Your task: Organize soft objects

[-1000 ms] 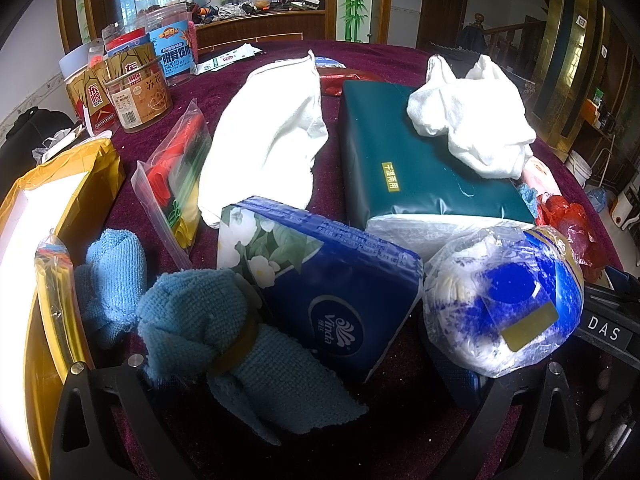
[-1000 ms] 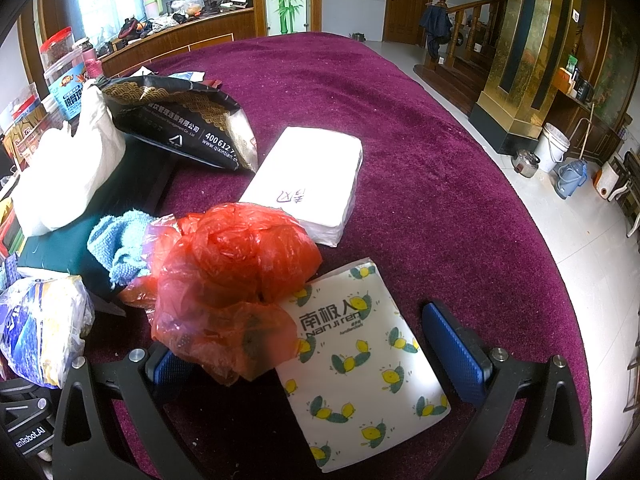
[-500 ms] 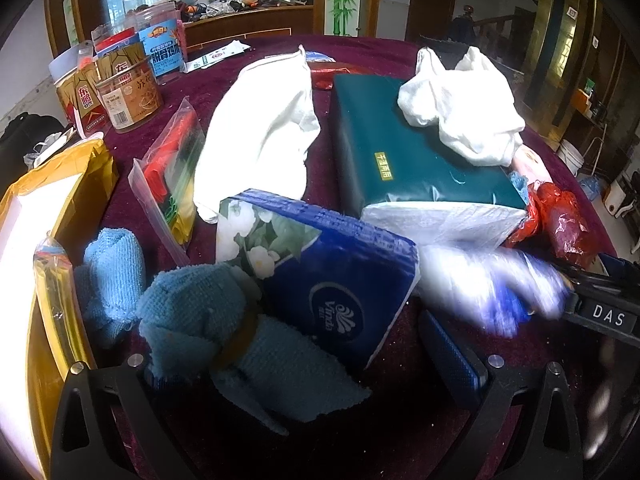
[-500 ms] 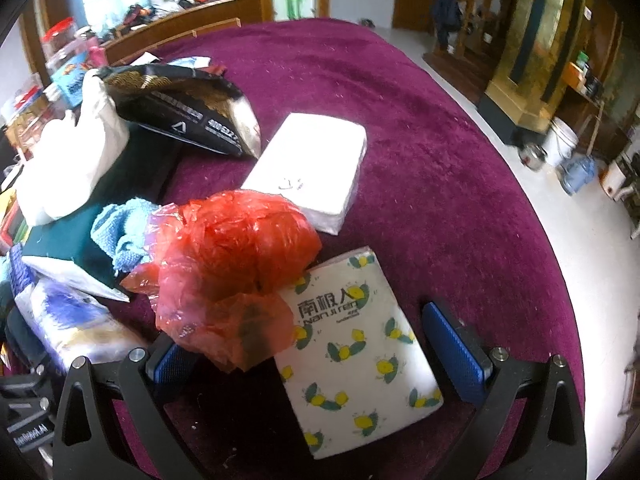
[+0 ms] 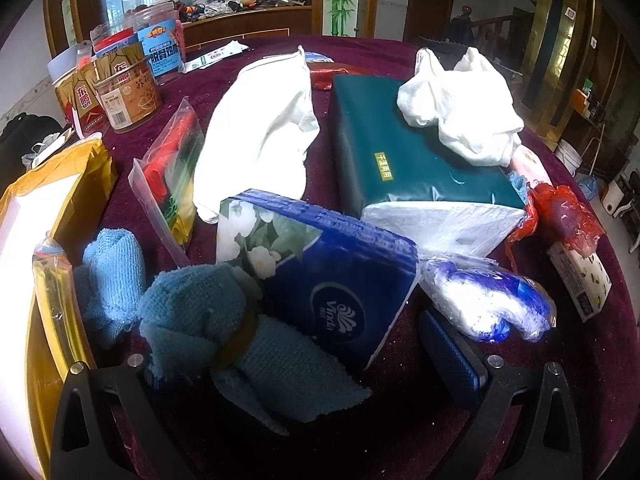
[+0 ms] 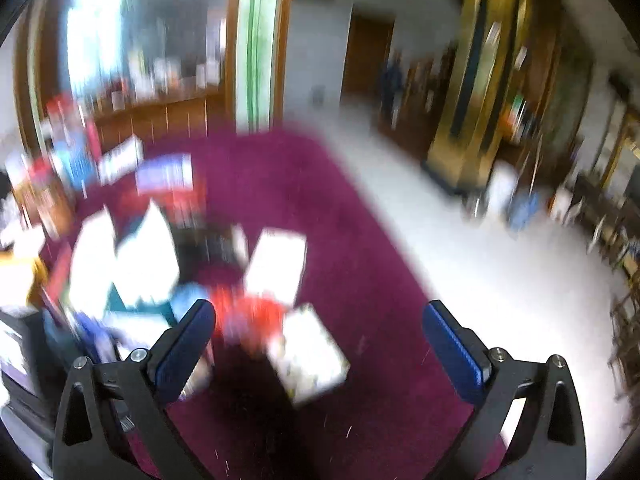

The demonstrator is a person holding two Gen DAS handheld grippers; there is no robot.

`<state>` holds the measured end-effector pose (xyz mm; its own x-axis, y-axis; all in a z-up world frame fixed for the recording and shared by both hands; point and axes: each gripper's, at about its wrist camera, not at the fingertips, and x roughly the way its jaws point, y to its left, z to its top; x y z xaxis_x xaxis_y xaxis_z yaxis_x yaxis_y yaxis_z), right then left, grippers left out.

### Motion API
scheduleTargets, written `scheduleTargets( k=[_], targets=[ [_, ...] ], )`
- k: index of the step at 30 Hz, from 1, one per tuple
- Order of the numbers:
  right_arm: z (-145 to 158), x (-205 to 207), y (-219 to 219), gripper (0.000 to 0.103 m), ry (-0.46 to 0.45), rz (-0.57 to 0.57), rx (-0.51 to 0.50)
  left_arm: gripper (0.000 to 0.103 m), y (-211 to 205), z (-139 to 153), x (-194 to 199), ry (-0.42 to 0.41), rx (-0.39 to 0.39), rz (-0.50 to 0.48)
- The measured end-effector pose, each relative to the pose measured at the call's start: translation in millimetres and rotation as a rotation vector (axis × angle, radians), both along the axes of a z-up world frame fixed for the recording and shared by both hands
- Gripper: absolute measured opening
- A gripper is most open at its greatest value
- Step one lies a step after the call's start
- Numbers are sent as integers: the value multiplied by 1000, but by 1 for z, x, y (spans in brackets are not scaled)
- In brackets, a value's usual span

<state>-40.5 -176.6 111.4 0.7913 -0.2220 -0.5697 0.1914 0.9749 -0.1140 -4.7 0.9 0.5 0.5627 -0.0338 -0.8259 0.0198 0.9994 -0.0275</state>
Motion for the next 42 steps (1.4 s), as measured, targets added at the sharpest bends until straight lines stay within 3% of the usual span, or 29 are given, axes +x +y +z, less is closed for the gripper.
scheduleTargets(
  k=[1,4,8,13,17,20,22,25,29,32,35,42],
  targets=[
    [9,-4,-3,103,-59,31,10,102,0,0,0,0,0,0],
    [-15,16,-6,103,108,78,3,102,0,0,0,0,0,0],
    [-45,36,-12,103,135,126,-102,102,0,0,0,0,0,-1],
    [-59,60,-50,103,27,166,47,103,-1,0,1,-2,6,16],
    [-80,67,-67,103,9,179,182,102,-7,2,4,19,41,53],
    [-76,63,-80,103,-23,206,265,89,-1,12,-4,50,-38,67],
    [-78,64,-86,103,-2,217,302,89,1,27,-18,26,-59,46],
    [-87,69,-88,103,61,243,369,89,11,48,-40,-15,4,47],
    [-87,67,-87,103,66,262,379,89,41,62,-60,-31,-20,75],
    [-83,61,-88,103,34,246,360,89,66,68,-78,-56,25,97],
    [-80,59,-90,103,13,206,335,89,88,66,-93,-59,-13,88],
    [-81,62,-87,103,13,118,233,89,72,64,-98,-105,-83,-103]
  ],
)
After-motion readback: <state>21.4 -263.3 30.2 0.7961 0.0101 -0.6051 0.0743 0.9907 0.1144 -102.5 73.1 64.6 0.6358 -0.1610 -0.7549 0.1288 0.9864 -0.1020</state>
